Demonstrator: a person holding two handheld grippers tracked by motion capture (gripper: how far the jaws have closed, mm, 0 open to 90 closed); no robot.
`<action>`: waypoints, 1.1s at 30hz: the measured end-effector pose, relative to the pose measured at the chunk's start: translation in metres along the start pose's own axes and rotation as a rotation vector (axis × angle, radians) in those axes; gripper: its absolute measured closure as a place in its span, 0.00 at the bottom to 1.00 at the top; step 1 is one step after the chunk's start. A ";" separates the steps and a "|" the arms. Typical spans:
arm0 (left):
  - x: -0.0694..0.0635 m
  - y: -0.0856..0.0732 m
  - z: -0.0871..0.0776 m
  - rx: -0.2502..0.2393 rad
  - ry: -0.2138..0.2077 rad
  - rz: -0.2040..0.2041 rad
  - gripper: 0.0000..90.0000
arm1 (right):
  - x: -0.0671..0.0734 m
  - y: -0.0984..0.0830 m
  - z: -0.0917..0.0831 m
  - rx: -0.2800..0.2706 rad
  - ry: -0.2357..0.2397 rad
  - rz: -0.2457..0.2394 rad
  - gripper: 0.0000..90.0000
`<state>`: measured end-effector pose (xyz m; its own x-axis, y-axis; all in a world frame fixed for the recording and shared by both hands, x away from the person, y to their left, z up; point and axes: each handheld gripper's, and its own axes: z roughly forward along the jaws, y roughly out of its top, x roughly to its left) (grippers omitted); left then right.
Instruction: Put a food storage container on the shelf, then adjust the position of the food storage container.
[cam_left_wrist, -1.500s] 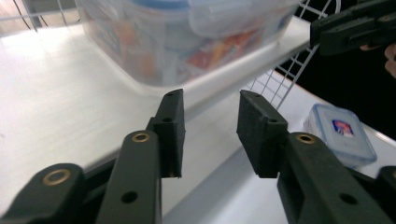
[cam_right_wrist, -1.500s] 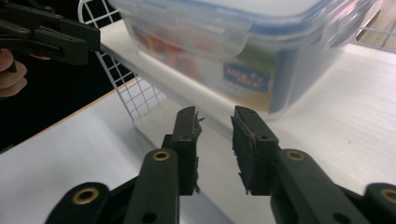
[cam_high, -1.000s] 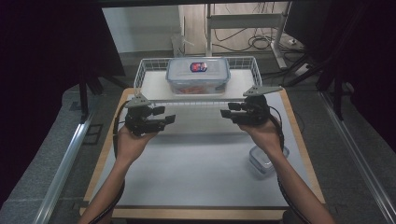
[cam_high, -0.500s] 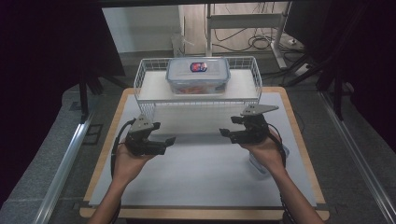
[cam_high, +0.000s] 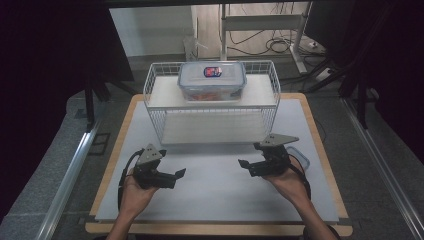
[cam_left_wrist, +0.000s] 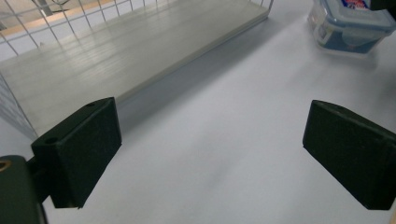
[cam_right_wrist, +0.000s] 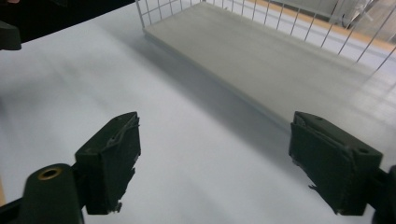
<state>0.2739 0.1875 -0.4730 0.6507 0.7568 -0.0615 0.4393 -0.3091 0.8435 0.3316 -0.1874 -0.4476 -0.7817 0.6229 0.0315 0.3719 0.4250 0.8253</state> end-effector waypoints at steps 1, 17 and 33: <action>0.000 -0.004 0.000 -0.001 0.001 -0.010 0.04 | 0.001 -0.004 0.000 0.002 0.000 0.009 0.17; -0.007 -0.029 0.016 0.079 0.023 0.004 0.03 | -0.007 -0.035 0.006 0.092 -0.010 0.091 0.10; -0.011 -0.042 0.013 0.102 0.022 -0.011 0.05 | -0.054 -0.044 -0.031 0.101 -0.161 0.133 0.85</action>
<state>0.2564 0.1852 -0.5143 0.6326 0.7724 -0.0576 0.5076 -0.3573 0.7840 0.3417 -0.2602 -0.4679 -0.6356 0.7711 0.0390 0.5205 0.3906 0.7593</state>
